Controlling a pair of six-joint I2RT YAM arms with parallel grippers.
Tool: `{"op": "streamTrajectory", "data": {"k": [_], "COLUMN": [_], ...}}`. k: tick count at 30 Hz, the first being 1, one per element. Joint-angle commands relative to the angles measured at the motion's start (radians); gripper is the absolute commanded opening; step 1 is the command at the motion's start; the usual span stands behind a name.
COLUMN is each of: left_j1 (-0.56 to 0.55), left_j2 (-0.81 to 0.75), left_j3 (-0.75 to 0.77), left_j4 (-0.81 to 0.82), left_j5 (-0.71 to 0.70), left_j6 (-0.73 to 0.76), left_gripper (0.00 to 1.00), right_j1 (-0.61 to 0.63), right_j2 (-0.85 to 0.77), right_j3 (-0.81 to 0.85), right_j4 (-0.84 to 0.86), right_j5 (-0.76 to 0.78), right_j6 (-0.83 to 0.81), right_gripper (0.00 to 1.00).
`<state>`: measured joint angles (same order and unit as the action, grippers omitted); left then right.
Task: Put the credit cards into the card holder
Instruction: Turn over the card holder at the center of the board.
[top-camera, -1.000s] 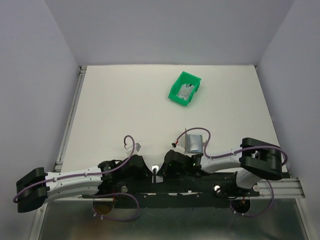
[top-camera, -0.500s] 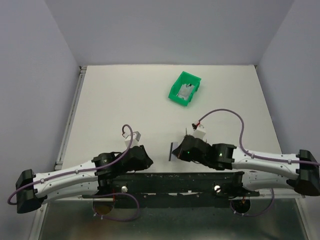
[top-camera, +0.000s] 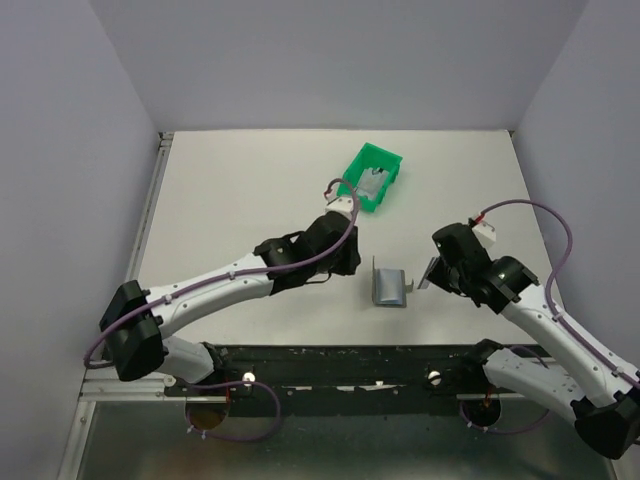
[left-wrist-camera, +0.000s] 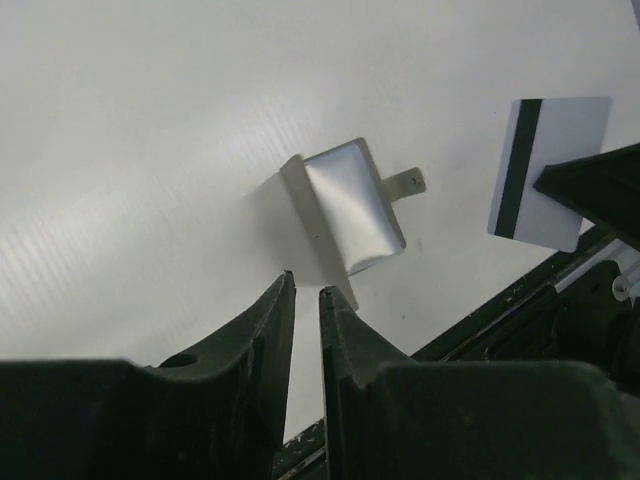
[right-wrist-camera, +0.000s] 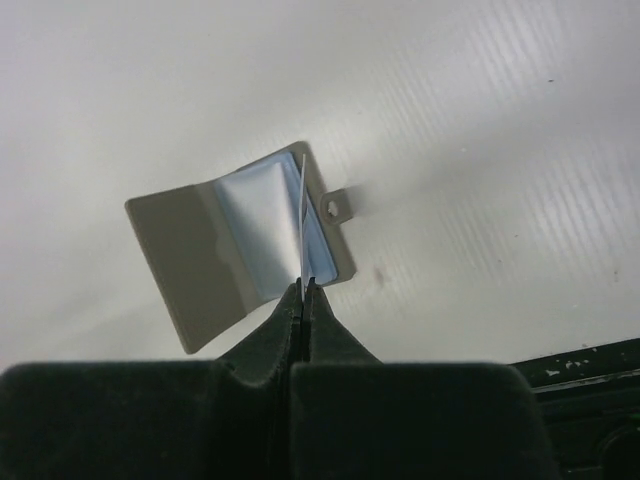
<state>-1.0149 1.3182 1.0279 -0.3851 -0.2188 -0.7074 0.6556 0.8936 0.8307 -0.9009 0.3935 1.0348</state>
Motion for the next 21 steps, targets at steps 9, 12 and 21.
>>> {"op": "streamTrajectory", "data": {"k": [9,12,21], "left_j1": [0.012,0.012,0.015], "left_j2": [0.340,0.387,0.452], "left_j3": [0.294,0.294,0.270], "left_j4": [0.083,0.109,0.075], "left_j5": [0.282,0.334,0.326], "left_j6": [0.191,0.184,0.200], "left_gripper": [0.26,0.25,0.22], "right_j1": [-0.186,-0.205,-0.232], "right_j2": [0.034,0.054,0.102], "right_j3": [0.007,-0.008,-0.050], "right_j4": [0.127,0.166,0.250], "right_j5": [-0.238,-0.277,-0.358], "right_j6": [-0.249,-0.263,-0.277], "right_gripper": [0.00,0.00,0.00]}}
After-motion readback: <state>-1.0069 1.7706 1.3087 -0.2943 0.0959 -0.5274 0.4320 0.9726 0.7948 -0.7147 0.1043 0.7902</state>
